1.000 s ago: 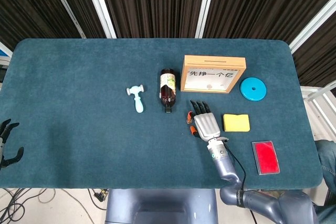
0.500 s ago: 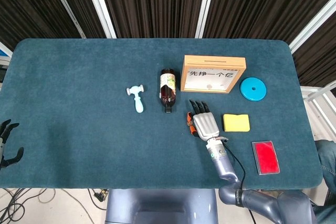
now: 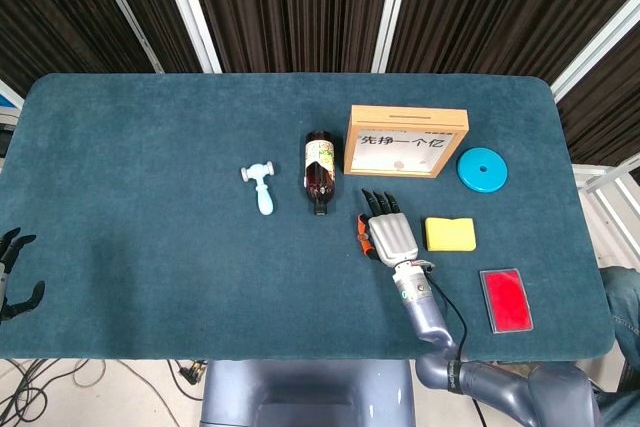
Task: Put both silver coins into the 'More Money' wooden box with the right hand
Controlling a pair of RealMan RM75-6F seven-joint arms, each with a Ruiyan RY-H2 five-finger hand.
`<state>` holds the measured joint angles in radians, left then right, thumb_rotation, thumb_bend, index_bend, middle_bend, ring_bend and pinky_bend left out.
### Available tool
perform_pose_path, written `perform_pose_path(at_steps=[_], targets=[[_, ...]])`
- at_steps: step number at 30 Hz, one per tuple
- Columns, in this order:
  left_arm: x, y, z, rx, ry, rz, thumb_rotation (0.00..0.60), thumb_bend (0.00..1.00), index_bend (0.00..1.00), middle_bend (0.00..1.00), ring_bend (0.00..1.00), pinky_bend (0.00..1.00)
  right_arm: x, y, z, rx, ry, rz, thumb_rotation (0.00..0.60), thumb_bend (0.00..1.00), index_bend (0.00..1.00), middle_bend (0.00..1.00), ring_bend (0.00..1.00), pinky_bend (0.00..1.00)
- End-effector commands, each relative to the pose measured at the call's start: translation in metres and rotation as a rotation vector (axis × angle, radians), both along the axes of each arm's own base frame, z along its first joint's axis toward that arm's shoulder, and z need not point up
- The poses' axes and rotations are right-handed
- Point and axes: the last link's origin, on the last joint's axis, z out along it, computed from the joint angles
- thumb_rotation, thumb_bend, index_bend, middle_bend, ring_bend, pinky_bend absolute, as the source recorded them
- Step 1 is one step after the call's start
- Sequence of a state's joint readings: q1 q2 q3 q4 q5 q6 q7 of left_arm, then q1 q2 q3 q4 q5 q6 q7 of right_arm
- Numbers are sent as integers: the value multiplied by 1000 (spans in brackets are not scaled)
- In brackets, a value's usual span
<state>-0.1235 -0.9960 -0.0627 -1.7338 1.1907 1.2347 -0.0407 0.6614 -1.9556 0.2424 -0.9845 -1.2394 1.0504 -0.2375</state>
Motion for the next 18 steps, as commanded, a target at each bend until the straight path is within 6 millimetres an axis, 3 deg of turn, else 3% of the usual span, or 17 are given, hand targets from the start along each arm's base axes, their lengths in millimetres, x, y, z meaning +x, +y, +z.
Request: perform_pose_path(at_steps=[1,18], targets=[[0,0,0,-1,0,1,600,399,159,0,0,28,0,0,1,-2,0,1,600,465,545,10,0,0],[0,0,0,-3,1,5,600,399,159,0,0,30,1,-1,1,-2,-2,-2,600,476,563,11,0,0]])
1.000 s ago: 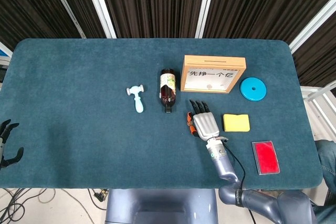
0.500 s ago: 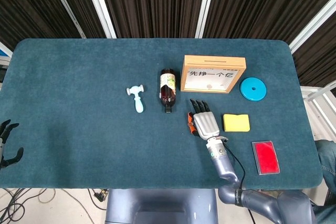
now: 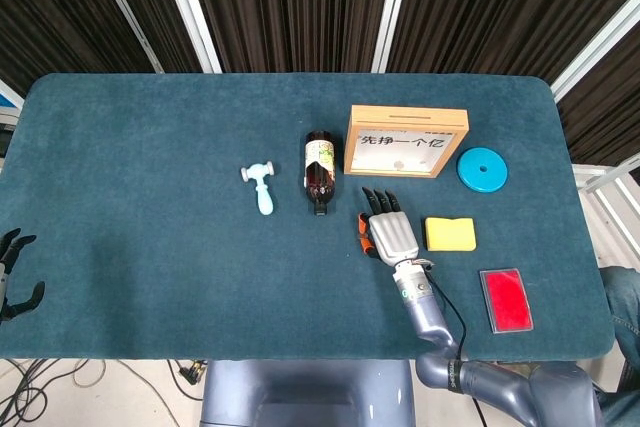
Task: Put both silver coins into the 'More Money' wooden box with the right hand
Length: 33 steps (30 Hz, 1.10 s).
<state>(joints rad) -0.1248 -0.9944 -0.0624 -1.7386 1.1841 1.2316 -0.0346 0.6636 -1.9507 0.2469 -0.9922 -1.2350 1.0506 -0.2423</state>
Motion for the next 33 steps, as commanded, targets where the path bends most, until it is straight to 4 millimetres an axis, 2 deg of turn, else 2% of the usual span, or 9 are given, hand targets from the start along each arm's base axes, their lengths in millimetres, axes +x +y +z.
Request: perform_pose_path(at_steps=[1,15,27,33], targets=[[0,0,0,-1,0,1,600,399,159,0,0,30,0,0,-1,3,1,-2,600,479,569,11,0,0],[0,0,0,-2,-1,3,600,399,159,0,0,30,0,-1,-1,-1,-10,-9,600,502,588,11,0,0],[0,0,0,0,-6,8,600,399,159,0,0,31,4,-3,1,6,-66,-20,600,537,688,11,0,0],[0,-1,1,5,-9,14,600,399,159,0,0,35,9,-6,14,-8,-122,-17,600,537,712,11,0,0]])
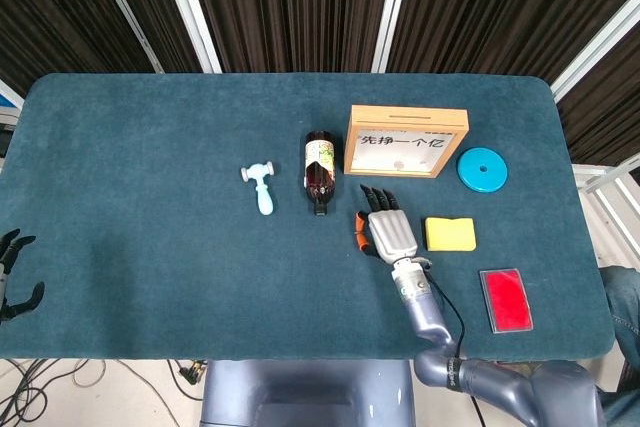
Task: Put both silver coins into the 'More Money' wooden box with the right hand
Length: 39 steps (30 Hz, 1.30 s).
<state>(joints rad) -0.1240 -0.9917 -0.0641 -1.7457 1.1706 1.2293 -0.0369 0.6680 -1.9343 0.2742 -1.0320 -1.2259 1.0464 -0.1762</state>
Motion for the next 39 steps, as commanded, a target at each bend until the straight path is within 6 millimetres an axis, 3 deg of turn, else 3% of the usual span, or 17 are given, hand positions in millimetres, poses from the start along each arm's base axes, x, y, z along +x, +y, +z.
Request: perform_pose_path(at_steps=[1,7,12,16,22,31,39], targets=[[0,0,0,1,-2,2,600,399,159,0,0,35,3,-3,12,-21,-30,4,600,538,714,11,0,0],[0,-1,0,0,-1,6,600,399,159,0,0,35,12,-11,52,-85,-63,29,600,538,719,11,0,0],[-1,-1,0,2,-2,15,600,399,159,0,0,37,26,-23,99,-175,-45,56,600,537,719,10,0,0],[-1,-1,-1,3,0,25,600,399,159,0,0,37,46,-36,140,-250,-37,81,600,537,719,11,0,0],[-3,-2,-1,8,3,39,600,400,159,0,0,45,72,-60,179,-276,-43,77,600,537,719,11,0,0],[-4,0,-1,26,-2,53,600,401,159,0,0,75,97,-103,210,-286,-16,37,600,537,724,11,0,0],[-7,0,-4,21,20,60,600,401,159,0,0,78,94,-130,219,-225,35,-51,600,536,728,11,0,0]])
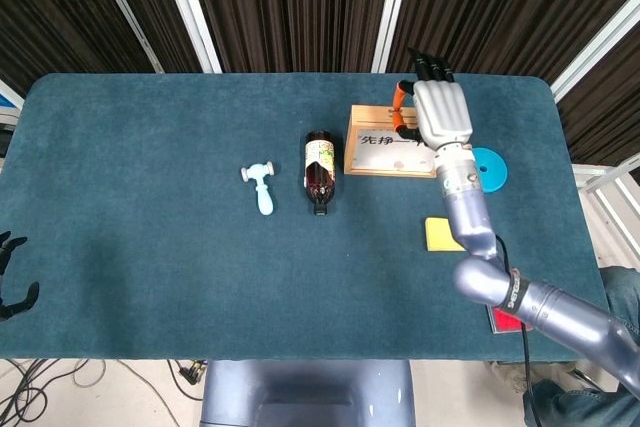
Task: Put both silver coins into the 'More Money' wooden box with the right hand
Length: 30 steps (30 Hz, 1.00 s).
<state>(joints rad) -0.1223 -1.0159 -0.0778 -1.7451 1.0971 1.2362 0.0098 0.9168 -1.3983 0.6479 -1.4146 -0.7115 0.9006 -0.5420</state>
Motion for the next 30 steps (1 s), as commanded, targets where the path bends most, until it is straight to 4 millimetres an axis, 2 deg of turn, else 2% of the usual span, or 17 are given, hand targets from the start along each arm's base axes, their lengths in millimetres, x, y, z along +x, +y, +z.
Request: perform_pose_path(at_steps=[1,17,30], targets=[[-1,0,-1,-5,11,7,600,402,159,0,0,78,-2,-15,7,27,31,-44,600,537,728,11,0,0],[-2,-1,0,9,19,30,600,402,158,0,0,78,-5,-23,-3,127,69,-111,600,537,728,11,0,0],[-2,-1,1,14,27,33,600,402,152,0,0,78,-6,-30,-3,118,102,-117,600,537,728,11,0,0]])
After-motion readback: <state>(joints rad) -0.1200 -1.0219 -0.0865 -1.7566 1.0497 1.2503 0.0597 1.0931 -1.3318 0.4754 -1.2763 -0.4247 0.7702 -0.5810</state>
